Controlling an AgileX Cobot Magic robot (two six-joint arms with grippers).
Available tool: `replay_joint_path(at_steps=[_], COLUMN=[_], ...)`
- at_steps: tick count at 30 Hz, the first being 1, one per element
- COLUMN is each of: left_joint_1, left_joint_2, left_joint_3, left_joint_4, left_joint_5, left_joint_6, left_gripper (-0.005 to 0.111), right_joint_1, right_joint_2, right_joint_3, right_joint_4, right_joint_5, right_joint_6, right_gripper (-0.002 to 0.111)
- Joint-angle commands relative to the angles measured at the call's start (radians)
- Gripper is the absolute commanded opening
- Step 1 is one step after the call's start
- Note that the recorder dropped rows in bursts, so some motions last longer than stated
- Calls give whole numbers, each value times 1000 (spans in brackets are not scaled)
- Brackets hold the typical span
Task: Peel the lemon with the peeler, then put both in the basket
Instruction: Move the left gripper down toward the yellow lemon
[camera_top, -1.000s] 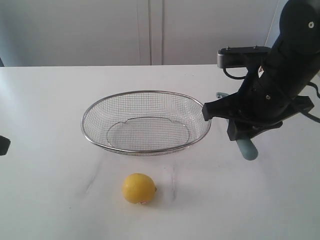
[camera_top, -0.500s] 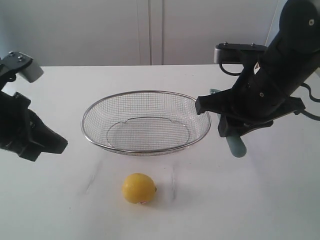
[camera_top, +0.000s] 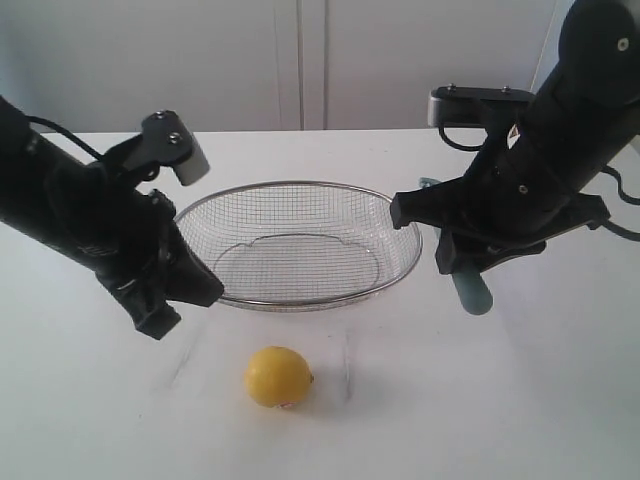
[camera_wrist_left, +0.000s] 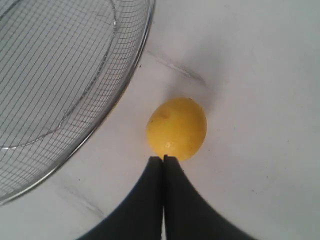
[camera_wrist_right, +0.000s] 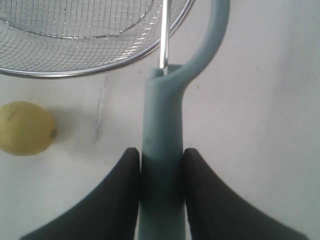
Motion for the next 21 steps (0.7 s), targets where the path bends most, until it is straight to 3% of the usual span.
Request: replay_joint_path(at_steps=[1,6,12,21], left_joint_1=[-72,-166,-210,-210], left_joint_2=[47,88,116,125], left_joint_3=[-18,-18,-18,-18], left_joint_4=[47,192,199,187], left_joint_5=[-51,-146,-226,-182], left_joint_6=[13,57,57,57], left_gripper=[0,0,1,34], right_joint_1=[-7,-7,-7,-7], right_joint_2=[-9,-9,-9,-9], right_joint_3=[6,6,6,6], right_joint_4=[4,4,1,-52], right_joint_5=[-7,-9,-7,31], right_joint_6=[0,0,0,8], right_gripper=[0,0,0,0])
